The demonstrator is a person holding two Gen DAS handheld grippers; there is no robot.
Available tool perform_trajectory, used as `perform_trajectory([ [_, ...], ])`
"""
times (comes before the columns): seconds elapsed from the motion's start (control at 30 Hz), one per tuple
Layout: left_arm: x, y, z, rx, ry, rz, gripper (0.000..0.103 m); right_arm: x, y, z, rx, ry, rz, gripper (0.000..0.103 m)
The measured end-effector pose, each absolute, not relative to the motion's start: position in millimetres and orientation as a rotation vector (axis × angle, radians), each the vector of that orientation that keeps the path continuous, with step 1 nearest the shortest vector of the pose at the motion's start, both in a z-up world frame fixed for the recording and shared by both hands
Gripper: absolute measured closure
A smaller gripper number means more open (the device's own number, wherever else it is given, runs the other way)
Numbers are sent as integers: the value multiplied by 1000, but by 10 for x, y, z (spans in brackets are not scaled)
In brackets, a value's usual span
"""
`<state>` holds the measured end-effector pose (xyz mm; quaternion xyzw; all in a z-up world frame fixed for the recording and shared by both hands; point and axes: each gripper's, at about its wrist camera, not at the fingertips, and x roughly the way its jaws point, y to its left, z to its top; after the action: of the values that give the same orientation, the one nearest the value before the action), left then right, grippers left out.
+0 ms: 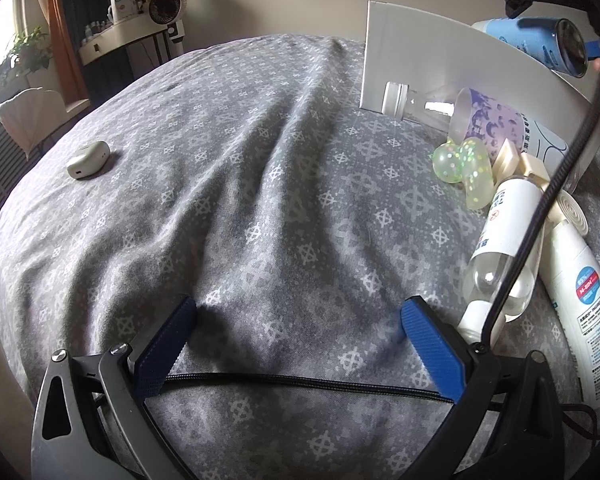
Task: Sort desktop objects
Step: 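Lift the blue spray can into the white box and release it, then withdraw the open right gripper from the white box, then grasp the clear spray bottle with the left gripper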
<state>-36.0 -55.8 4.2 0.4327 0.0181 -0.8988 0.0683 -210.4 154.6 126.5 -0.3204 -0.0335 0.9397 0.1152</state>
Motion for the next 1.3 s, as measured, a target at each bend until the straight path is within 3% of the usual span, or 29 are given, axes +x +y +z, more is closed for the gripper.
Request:
perform_trajectory([
  [0.2, -358, -559, 53, 1308, 72, -2711, 0, -1457, 1725, 1343, -869, -114, 2730, 3],
  [0.43, -365, -587, 80, 1375, 57, -2742, 0, -460, 2364, 1013, -971, 120, 2589, 3],
  [0.63, -428, -708, 188, 1612, 22, -2769, 0, 206, 2717, 486, -1098, 389, 2398, 3],
  [0.83, -221, -1145, 731, 1353, 520, -2847, 0, 469, 2799, 404, -1094, 596, 2355, 3],
  [0.9, -255, -1087, 842, 1343, 548, -2906, 0, 542, 2694, 405, -1105, 584, 2382, 3],
  [0.97, -397, -859, 914, 1435, 395, -2993, 0, 586, 2581, 384, -1127, 574, 2396, 3],
  [1.17, -679, 137, 726, 1733, -439, -3120, 0, 533, 2460, 102, -1288, 477, 2159, 3],
  [1.3, -788, 489, 370, 1856, -643, -2993, 0, 507, 2482, 57, -1242, 471, 2147, 0],
])
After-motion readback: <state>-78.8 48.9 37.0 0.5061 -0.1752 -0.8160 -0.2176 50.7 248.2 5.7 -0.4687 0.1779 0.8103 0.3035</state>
